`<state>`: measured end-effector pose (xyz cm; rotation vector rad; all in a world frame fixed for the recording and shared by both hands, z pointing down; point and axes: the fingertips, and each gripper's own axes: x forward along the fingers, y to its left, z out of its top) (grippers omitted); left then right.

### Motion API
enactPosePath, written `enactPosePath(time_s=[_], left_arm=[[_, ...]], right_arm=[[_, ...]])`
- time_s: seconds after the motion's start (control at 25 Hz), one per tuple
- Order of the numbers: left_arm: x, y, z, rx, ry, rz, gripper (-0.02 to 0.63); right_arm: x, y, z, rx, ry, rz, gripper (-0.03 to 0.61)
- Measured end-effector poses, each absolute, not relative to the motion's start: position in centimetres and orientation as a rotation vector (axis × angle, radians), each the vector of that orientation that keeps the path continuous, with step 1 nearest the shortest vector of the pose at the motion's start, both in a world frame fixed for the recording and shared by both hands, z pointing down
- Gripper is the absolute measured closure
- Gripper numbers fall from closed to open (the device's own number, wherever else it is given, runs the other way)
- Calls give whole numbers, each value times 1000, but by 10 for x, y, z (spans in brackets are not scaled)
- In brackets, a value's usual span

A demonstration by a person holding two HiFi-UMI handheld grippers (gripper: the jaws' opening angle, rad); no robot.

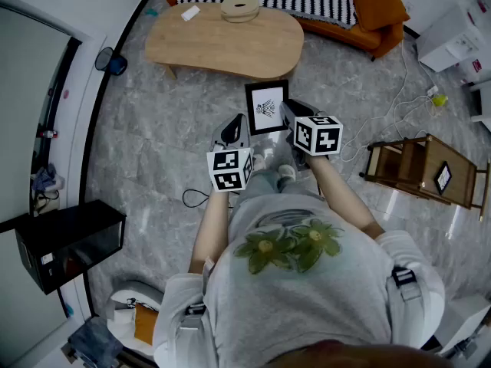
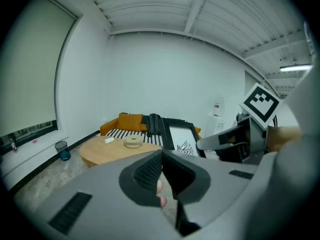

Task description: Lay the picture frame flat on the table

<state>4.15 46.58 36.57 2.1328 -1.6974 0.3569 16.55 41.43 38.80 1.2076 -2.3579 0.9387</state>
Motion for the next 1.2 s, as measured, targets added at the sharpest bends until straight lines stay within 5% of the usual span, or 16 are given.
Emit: enactPosePath(time_s=[1.2], left_arm=[[-27,375,395,2154,-1615,347,598]], right_arm=[[112,326,409,1284,-2320,987,506]])
